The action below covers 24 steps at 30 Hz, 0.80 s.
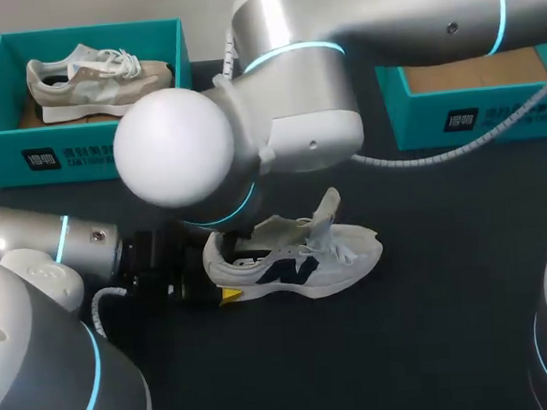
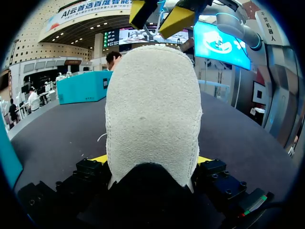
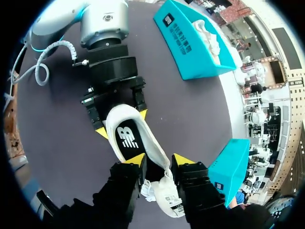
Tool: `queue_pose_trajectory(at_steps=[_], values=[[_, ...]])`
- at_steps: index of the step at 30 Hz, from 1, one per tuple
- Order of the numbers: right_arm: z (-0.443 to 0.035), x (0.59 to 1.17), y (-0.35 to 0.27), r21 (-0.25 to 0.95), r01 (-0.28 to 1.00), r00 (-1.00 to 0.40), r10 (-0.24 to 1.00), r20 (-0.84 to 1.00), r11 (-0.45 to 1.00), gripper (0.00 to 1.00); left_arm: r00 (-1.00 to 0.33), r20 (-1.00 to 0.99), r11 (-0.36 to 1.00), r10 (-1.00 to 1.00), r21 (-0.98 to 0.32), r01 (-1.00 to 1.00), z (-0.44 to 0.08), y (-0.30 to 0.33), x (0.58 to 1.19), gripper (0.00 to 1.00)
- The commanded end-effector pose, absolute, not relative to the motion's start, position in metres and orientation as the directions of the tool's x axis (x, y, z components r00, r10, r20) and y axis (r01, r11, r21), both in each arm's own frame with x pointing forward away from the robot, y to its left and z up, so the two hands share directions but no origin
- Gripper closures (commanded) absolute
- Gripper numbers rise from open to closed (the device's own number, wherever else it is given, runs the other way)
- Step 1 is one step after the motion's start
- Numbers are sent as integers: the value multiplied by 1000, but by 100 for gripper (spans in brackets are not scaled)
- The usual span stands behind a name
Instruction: Take the shoe out of the shoebox, open the shoe tongue, remove and reinsert the insole, then place the shoe into the shoebox
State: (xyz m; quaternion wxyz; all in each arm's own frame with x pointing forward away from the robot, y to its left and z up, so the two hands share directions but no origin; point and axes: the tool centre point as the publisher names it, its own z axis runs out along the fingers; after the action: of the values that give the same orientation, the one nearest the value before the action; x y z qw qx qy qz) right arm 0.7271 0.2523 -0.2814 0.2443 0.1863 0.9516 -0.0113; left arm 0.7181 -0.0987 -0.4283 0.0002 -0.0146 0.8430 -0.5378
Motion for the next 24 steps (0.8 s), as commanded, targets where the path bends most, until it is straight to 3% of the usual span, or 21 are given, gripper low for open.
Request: queue_pose_trajectory(at_steps=[1,24], values=[[-309,733,243,79,363,-827,360,-432,928,100,-1000,14,424,-28,-905,-25,-436,-104,717,100],[-386,726,247,-12,217,-947,207,-245,976,100,-1000,14,424,-28,-905,-25,-436,-104,717,100]])
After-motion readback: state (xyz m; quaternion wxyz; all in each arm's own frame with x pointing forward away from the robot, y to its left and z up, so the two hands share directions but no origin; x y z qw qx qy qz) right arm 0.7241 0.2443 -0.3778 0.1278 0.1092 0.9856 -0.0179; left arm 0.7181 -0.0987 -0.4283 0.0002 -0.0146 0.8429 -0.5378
